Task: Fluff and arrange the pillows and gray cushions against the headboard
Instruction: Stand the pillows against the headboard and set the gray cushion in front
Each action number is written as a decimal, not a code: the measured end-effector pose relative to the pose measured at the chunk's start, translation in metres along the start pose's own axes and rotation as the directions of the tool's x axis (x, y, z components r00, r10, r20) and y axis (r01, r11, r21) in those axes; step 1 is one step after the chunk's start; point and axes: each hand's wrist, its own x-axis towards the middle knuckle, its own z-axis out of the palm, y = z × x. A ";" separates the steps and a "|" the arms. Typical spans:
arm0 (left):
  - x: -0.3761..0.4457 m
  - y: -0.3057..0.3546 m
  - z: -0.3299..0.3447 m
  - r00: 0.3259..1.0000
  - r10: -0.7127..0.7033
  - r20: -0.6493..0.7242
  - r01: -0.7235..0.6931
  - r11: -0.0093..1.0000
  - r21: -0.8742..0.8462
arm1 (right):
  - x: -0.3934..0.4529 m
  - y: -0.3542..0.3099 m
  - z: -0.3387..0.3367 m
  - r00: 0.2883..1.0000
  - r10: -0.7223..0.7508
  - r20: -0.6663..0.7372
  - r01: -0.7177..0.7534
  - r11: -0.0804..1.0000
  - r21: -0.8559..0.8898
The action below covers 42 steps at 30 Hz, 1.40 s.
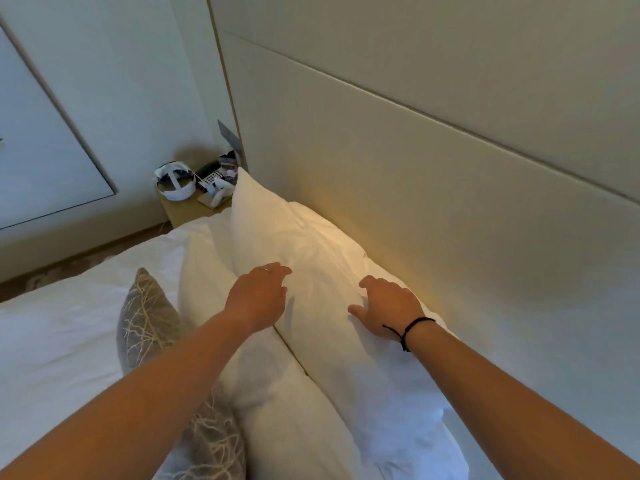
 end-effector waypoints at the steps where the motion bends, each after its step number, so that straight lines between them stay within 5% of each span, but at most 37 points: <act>1: 0.012 0.003 -0.001 1.000 -0.008 0.009 0.008 1.000 0.019 | 0.011 0.002 0.001 1.000 -0.014 0.025 0.014 1.000 -0.013; 8: 0.077 0.010 -0.004 0.999 -0.029 0.043 0.019 0.978 0.207 | 0.058 0.002 0.010 0.991 0.018 0.136 -0.021 1.000 0.020; 13: 0.120 0.010 -0.001 0.993 0.083 0.082 -0.107 0.929 0.353 | 0.077 -0.009 0.014 0.993 0.019 0.113 -0.025 0.998 0.053; 18: 0.169 0.011 -0.002 0.939 0.205 0.275 -0.317 0.825 0.468 | 0.089 -0.019 0.017 0.989 0.046 0.141 -0.060 0.994 0.094; 24: 0.199 0.006 0.002 0.868 0.152 0.473 -0.429 0.709 0.560 | 0.092 -0.021 0.025 0.988 0.105 0.116 -0.117 0.988 0.099; 33: 0.189 -0.028 0.030 0.940 0.231 0.252 -0.334 0.773 0.539 | 0.077 -0.021 0.027 0.972 0.104 0.210 -0.100 0.995 -0.030; 42: 0.227 -0.039 -0.047 0.935 0.336 0.115 -0.348 0.806 0.479 | 0.086 -0.036 0.014 0.998 -0.008 -0.069 0.025 0.969 0.247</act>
